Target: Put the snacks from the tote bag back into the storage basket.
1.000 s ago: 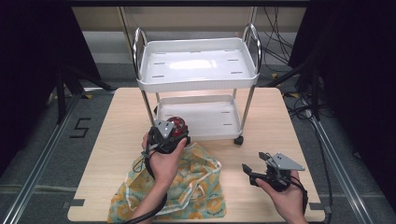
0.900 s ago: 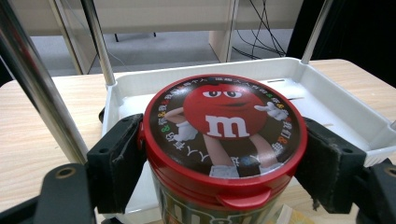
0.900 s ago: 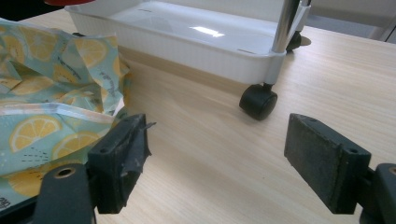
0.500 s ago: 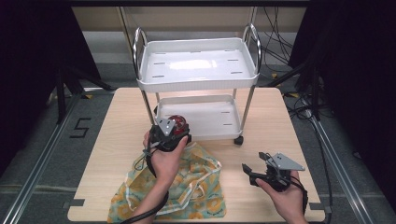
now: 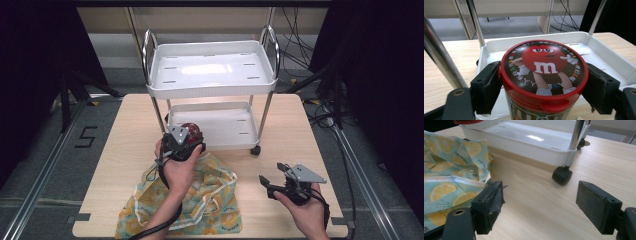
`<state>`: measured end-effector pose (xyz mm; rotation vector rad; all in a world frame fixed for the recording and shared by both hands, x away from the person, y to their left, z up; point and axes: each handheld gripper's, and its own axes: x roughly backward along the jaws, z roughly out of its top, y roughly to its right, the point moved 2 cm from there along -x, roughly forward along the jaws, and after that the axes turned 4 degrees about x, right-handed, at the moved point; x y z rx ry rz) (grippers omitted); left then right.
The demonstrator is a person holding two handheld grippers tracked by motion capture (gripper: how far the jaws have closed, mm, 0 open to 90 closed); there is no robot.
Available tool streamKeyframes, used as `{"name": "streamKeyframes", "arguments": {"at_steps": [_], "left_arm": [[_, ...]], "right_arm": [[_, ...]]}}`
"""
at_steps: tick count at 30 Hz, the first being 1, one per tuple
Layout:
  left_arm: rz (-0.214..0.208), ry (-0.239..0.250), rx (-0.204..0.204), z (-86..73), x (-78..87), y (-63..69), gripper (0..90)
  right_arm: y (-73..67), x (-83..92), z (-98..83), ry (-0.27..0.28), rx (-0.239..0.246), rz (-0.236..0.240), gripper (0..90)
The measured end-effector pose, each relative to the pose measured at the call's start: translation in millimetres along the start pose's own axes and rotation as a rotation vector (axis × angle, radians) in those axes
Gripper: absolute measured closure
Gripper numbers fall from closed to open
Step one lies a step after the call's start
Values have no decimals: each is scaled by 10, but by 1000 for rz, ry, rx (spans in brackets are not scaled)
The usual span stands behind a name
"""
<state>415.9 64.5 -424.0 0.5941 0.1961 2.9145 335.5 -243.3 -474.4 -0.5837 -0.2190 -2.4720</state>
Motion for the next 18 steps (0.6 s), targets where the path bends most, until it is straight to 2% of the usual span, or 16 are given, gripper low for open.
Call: {"name": "streamKeyframes", "arguments": {"at_steps": [1,2,3,4,5,6,8,9,11,14,15,17,18], "left_arm": [[2,-6,-7,7,-3,3,225],[0,-4,-4,17,-6,8,225],[2,1,-3,32,-3,4,225],[3,6,-8,45,1,-1,225],[4,7,-11,53,6,-2,225],[4,7,-9,59,8,-3,225],[1,8,-8,61,1,1,225],[2,5,-4,59,-2,5,225],[7,3,-9,52,-11,4,225],[5,2,-4,40,-34,13,225],[4,2,-7,38,-40,12,225],[6,2,-2,35,-46,12,225],[8,-1,-4,36,-48,14,225]], "right_arm": [[-6,0,1,-3,-13,-1,229],[32,-10,4,0,34,2,229],[1,-8,10,3,-4,-3,229],[20,-17,18,12,30,0,229],[11,2,18,2,23,-10,229],[-1,-12,23,12,18,5,229],[0,-14,19,10,23,4,229],[-11,-10,14,3,1,2,230],[2,-25,13,11,28,6,230],[7,-24,17,10,30,9,230],[-28,-14,15,0,-17,9,230],[5,-20,14,3,25,2,230],[8,-15,13,3,31,-4,231]]}}
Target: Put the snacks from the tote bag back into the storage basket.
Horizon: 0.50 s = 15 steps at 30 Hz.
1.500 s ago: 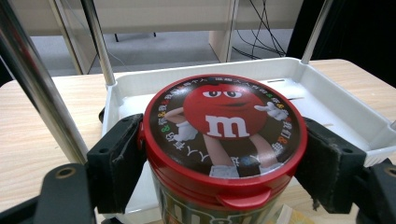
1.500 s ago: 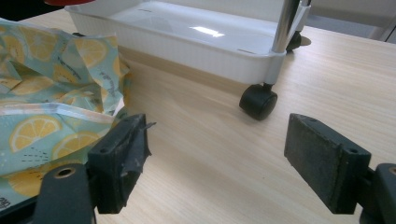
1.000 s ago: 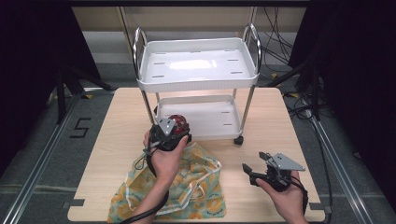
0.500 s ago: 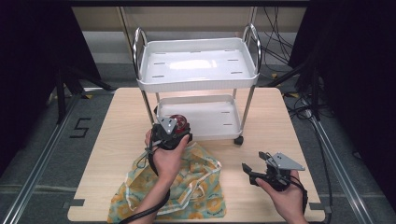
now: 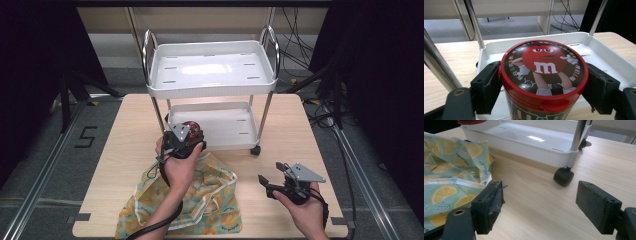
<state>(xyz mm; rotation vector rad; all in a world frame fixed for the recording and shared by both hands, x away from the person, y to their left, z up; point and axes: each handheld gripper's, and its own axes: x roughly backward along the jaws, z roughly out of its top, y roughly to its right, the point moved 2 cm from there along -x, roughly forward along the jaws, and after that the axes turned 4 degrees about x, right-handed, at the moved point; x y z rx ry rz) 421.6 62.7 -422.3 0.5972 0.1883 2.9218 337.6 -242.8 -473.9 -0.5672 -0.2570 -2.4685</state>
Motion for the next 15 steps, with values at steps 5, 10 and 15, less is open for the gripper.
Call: {"name": "streamKeyframes", "arguments": {"at_steps": [5,10,15], "left_arm": [[-1,5,5,19,-12,3,225],[2,2,7,13,-36,-5,225],[5,-1,-4,11,-57,-5,225]], "right_arm": [[3,-12,2,4,1,13,230],[-19,-13,-5,-7,-27,12,230],[-27,-13,-6,-11,-34,13,230]]}}
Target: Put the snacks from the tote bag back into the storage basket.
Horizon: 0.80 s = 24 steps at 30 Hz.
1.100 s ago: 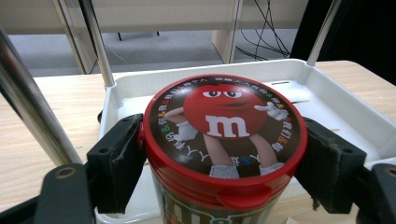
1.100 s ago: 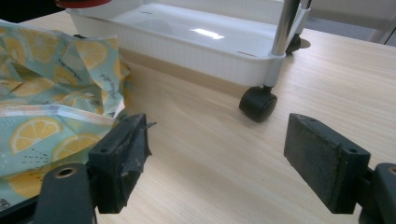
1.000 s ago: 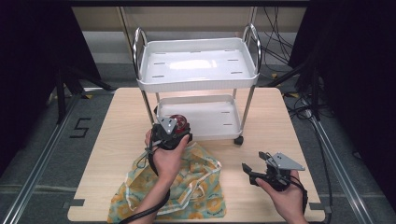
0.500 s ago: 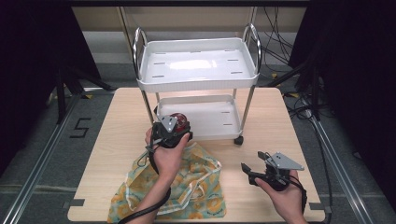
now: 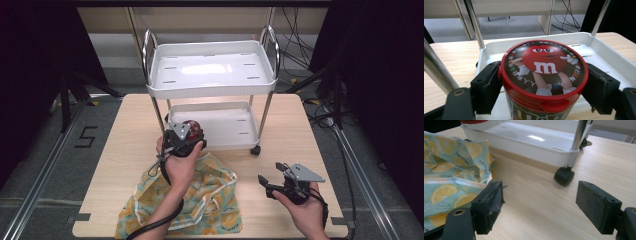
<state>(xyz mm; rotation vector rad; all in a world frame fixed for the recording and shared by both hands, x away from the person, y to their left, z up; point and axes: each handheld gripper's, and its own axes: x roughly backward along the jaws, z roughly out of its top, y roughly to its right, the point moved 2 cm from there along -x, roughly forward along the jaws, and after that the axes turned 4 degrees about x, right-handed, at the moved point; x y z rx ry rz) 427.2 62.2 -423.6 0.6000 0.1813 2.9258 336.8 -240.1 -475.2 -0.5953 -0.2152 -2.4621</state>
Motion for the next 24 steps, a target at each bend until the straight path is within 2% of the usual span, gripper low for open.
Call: {"name": "streamKeyframes", "arguments": {"at_steps": [7,8,11,12,13,20,21,22,23,24], "left_arm": [[0,-2,2,7,-31,26,225],[1,-1,1,9,-37,29,225],[0,-3,2,10,-45,30,225],[1,-4,5,11,-49,31,225],[6,-6,3,12,-54,25,225],[10,-6,4,33,-69,0,225],[12,-7,2,35,-70,-7,225],[13,-8,2,37,-72,-12,225],[15,-8,2,38,-77,-16,225],[15,-7,7,37,-81,-15,225]], "right_arm": [[-2,7,-2,-3,-10,-1,230],[23,3,-2,2,18,-2,231],[8,12,1,-1,-7,-8,231],[21,10,-6,-2,15,-9,231],[12,16,-4,-9,2,-6,231],[15,9,-8,-7,13,-8,231],[18,-7,-7,7,19,1,231],[11,4,-5,-4,4,-2,231],[33,-9,0,9,34,3,231],[31,-9,0,8,31,4,231]]}}
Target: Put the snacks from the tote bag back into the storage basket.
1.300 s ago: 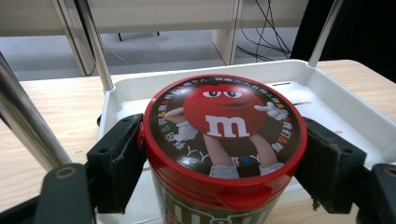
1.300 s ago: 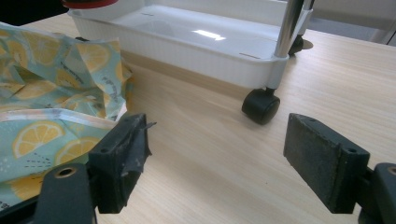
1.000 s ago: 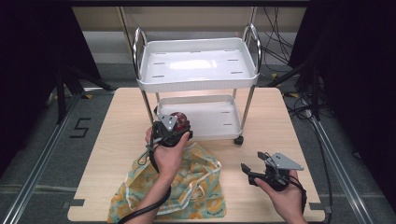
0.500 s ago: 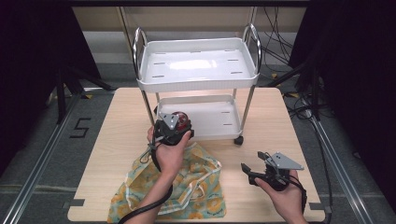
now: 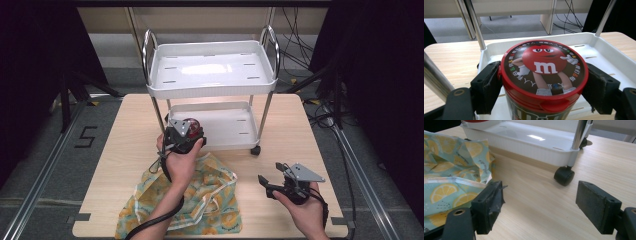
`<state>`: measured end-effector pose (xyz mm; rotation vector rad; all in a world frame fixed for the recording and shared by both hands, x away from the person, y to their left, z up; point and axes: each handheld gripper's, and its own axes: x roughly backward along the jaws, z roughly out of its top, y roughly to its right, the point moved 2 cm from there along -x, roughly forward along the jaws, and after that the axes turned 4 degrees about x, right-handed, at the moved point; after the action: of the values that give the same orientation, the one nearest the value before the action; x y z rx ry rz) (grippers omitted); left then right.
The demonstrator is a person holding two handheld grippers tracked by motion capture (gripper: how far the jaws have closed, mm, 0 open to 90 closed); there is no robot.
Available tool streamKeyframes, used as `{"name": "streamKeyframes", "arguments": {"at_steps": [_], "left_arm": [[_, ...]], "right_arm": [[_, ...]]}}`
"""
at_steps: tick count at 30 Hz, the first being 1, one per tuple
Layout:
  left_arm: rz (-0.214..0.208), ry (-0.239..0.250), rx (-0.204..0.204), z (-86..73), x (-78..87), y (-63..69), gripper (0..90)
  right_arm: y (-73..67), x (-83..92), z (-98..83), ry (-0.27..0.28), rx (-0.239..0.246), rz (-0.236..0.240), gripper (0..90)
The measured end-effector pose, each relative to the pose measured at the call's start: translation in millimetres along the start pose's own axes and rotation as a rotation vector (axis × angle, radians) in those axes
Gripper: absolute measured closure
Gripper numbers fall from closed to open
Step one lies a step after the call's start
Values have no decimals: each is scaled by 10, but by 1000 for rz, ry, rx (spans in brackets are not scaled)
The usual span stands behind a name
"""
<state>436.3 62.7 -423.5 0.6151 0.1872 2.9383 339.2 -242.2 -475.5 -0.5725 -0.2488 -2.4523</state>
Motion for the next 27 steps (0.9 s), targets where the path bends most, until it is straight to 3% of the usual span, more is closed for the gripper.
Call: {"name": "streamKeyframes", "arguments": {"at_steps": [8,9,11,13,15,19,20,23,24,25,27], "left_arm": [[2,-9,6,-13,-21,-15,225],[5,-11,1,-10,-22,-22,225],[7,-9,4,-3,-28,-28,225],[9,-7,7,0,-32,-29,225],[10,-12,2,4,-34,-36,225],[14,-12,9,6,-48,-40,225],[7,-4,-10,13,-58,-51,225],[4,-6,-13,13,-67,-49,225],[6,-7,-15,15,-68,-47,225],[5,-6,-14,18,-69,-46,225],[9,-3,-15,24,-75,-40,225]], "right_arm": [[-13,1,-9,-7,-11,-6,232],[3,-5,-5,-3,5,1,232],[-41,14,-8,-22,-44,-8,232],[-18,5,-7,-16,-17,-1,232],[-30,9,-7,-20,-35,-2,232],[-22,0,-8,-8,-23,-5,232],[-25,3,-7,-11,-29,-3,232],[-21,7,-9,-12,-23,-9,232],[9,-1,-7,-2,14,-8,232],[-34,18,-8,-23,-41,-7,232],[-21,12,-11,-17,-24,-1,232]]}}
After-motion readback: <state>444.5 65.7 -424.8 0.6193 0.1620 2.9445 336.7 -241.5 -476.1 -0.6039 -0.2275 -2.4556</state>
